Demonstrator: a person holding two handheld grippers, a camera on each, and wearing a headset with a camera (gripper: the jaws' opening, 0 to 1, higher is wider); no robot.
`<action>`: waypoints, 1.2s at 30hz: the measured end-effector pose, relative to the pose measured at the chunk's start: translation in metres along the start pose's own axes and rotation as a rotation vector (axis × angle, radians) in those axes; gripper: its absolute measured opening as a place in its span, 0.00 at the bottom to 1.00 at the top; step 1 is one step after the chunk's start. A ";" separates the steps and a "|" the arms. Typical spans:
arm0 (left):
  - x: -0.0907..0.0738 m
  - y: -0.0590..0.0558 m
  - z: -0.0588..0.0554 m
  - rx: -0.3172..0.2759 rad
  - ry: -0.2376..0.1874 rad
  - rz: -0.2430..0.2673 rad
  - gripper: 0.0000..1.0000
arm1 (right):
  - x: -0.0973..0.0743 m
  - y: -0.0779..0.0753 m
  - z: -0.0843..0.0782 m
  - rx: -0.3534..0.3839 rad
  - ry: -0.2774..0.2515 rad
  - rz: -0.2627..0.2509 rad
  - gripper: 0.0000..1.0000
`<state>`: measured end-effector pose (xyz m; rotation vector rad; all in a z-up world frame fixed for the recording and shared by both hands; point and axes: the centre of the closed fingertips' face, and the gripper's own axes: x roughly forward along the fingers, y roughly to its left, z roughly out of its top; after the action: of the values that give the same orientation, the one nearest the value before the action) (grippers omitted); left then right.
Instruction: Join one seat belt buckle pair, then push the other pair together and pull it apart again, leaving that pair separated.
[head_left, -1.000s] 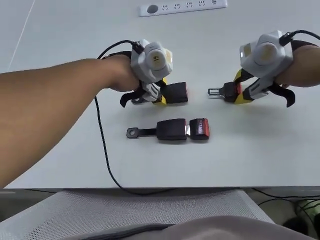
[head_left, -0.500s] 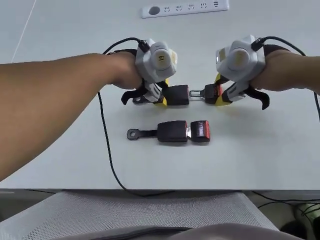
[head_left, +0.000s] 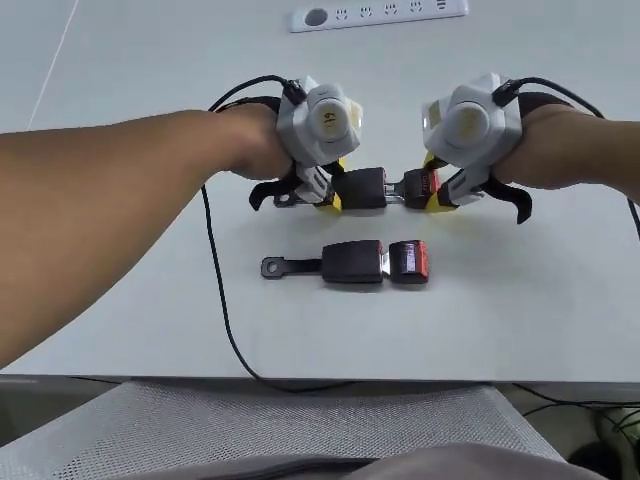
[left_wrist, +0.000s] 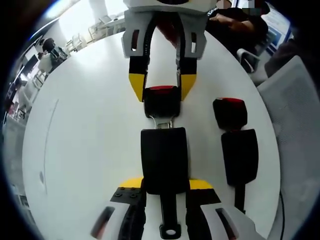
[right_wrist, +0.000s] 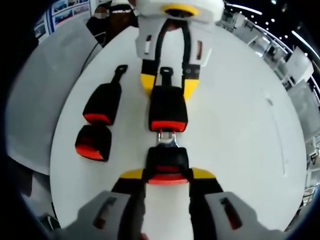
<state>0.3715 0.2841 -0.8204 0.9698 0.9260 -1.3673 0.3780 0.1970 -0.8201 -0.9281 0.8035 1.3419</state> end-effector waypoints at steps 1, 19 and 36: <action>0.000 0.000 0.000 0.003 0.000 0.000 0.30 | 0.000 0.000 0.000 0.040 0.009 0.000 0.31; 0.001 0.004 -0.001 0.017 0.008 -0.010 0.30 | 0.004 -0.001 0.009 0.021 0.006 -0.005 0.29; 0.002 0.005 -0.002 0.003 0.010 -0.006 0.30 | 0.009 -0.001 0.018 0.023 -0.029 -0.023 0.29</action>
<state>0.3765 0.2855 -0.8231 0.9783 0.9348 -1.3702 0.3790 0.2170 -0.8202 -0.8954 0.7824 1.3205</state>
